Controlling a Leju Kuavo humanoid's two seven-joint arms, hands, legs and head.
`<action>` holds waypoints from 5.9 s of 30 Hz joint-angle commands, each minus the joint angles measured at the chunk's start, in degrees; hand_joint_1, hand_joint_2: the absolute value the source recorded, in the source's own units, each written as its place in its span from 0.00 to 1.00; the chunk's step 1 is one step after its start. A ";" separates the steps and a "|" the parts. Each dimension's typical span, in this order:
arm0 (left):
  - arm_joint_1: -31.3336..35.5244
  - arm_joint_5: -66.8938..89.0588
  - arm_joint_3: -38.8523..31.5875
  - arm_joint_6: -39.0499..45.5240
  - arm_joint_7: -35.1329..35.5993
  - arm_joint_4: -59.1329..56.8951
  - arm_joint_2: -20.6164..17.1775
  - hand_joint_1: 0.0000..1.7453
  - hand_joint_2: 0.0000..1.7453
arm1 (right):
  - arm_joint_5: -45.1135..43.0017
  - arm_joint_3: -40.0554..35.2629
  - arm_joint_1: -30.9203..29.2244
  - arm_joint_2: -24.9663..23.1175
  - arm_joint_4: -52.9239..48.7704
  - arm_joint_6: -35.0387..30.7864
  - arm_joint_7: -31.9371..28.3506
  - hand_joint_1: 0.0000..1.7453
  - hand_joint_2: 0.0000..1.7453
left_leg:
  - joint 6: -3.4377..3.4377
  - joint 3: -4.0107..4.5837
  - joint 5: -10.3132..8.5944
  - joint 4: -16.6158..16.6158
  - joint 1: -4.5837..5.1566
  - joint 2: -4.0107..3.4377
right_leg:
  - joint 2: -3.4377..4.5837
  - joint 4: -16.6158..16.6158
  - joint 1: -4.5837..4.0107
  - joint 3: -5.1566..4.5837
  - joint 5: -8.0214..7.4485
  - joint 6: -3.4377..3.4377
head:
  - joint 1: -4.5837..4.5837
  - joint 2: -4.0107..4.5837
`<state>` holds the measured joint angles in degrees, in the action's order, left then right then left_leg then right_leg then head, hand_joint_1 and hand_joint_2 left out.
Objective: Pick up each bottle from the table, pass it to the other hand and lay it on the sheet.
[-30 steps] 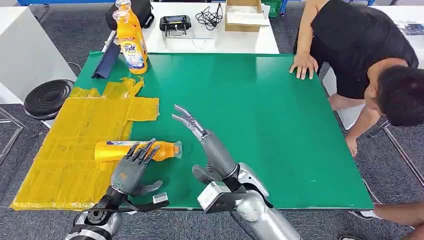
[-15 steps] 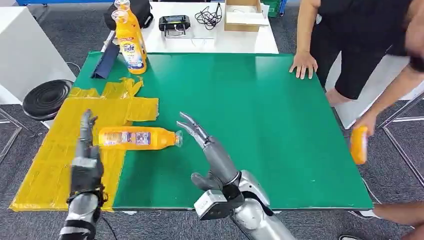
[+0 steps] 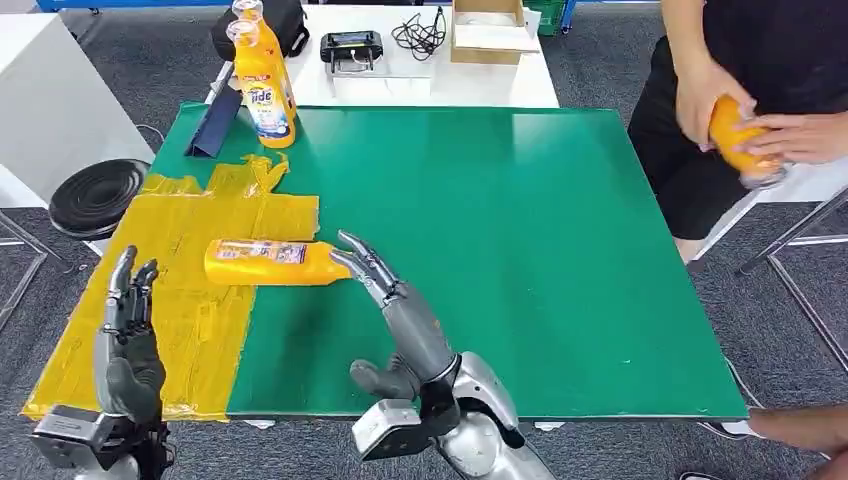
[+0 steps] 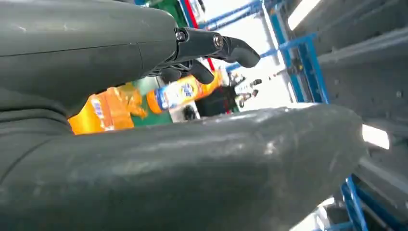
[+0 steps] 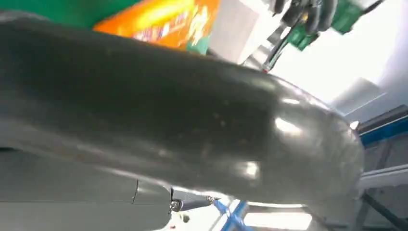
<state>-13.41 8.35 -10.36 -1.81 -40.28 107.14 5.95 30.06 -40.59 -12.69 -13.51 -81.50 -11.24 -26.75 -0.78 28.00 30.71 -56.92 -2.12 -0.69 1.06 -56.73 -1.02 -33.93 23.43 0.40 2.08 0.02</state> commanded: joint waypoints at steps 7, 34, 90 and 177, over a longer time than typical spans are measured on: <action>-1.52 -0.88 -0.16 -4.03 0.28 -1.71 1.27 0.00 0.00 | 0.39 1.44 -0.79 0.70 3.58 -1.51 1.15 0.00 0.00 | 0.14 -0.21 -0.01 0.17 0.11 0.07 | -0.09 0.07 0.09 0.18 0.04 0.10 | 0.00 0.00; 2.42 2.83 5.93 -0.78 0.66 -6.83 2.85 0.00 0.00 | 3.54 2.75 -3.59 12.52 9.99 6.15 8.93 0.00 1.00 | 0.20 -0.36 -0.08 0.27 0.22 0.20 | -0.23 0.17 0.20 0.30 0.01 0.15 | 0.00 0.00; -1.77 -1.69 -0.79 -3.82 0.28 -1.74 5.08 0.00 0.00 | 16.36 26.73 11.40 35.85 -2.51 13.64 21.27 0.00 1.00 | 0.28 -0.25 0.03 0.21 0.36 0.21 | -0.22 0.23 0.36 0.29 0.07 0.28 | 0.04 0.00; 10.02 -11.14 22.97 -13.20 7.91 -13.23 0.63 0.00 1.00 | -14.96 3.05 -8.09 -5.78 33.09 13.26 2.95 1.00 1.00 | 0.29 -0.24 -0.45 0.35 0.47 0.56 | -0.52 0.01 0.49 0.18 0.02 0.36 | 0.02 0.00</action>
<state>-5.00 -3.23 10.80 -15.34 -32.59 96.17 6.82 14.25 -30.17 -17.29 -18.25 -58.22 2.01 -23.41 -0.56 27.93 30.25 -56.68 -1.69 -0.12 0.55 -56.78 -0.56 -33.88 23.43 0.72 2.10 0.02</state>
